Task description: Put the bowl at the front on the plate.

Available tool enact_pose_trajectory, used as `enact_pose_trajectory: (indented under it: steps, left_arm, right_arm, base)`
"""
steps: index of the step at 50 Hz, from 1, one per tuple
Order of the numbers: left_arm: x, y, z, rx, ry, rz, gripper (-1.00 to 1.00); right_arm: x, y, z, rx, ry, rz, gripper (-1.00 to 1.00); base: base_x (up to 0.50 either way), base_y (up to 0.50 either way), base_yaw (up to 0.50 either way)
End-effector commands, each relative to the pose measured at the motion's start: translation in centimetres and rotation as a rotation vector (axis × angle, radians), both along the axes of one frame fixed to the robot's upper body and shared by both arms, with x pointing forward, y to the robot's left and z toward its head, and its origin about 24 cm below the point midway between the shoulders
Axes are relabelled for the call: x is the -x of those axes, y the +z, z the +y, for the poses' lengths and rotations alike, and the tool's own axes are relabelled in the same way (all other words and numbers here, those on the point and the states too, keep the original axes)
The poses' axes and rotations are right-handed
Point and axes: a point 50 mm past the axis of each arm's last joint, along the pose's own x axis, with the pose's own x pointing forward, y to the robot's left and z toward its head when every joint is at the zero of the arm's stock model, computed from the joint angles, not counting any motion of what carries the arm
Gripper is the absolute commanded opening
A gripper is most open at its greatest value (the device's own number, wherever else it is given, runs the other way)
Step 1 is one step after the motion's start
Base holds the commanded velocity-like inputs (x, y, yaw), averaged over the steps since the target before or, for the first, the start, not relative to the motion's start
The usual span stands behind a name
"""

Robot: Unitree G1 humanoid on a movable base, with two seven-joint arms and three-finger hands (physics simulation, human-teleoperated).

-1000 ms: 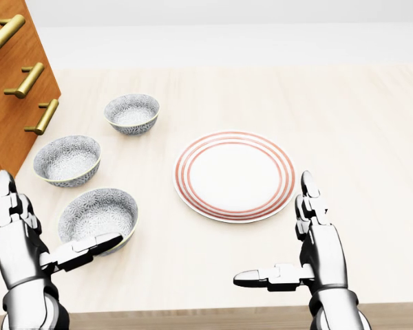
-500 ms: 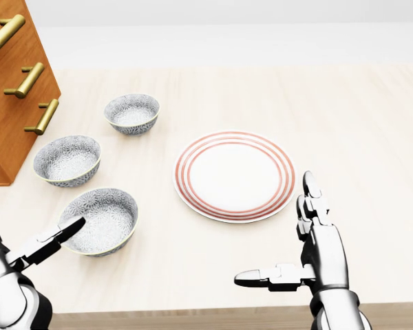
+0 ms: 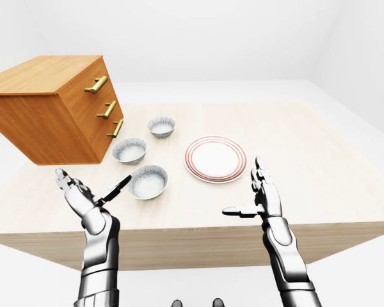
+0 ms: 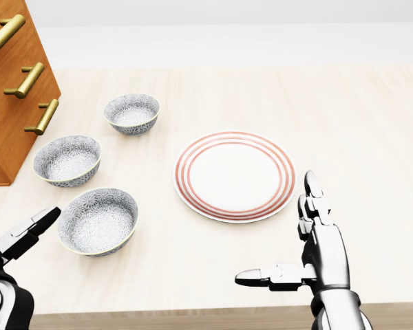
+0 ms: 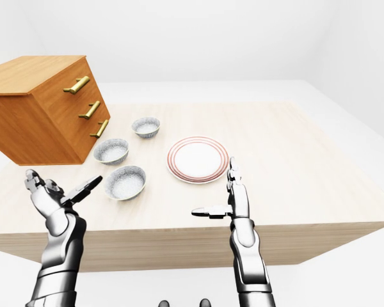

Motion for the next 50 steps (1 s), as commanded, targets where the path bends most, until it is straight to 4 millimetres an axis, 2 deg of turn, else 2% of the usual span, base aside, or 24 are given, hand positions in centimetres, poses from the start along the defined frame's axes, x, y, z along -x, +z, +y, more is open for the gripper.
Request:
enact_pose_trajectory:
  steps: [1, 11, 50]
  left_arm:
    - [-0.03, 0.22, 0.62, 0.016, 0.019, -0.021, 1.00]
    - [0.15, 0.28, 1.15, 0.071, 0.032, -0.040, 1.00]
    - [-0.08, 0.21, 0.69, 0.028, 0.017, -0.025, 1.00]
  right_arm:
    - [-0.01, 0.00, 0.04, 0.002, 0.001, 0.002, 1.00]
    - [0.07, 0.04, 0.20, 0.012, 0.004, 0.004, 1.00]
    - [-0.05, -0.16, 0.11, 0.011, 0.006, 0.004, 1.00]
  base:
    - [0.00, 0.00, 0.00]
    - [0.00, 0.00, 0.00]
    - [0.00, 0.00, 0.00]
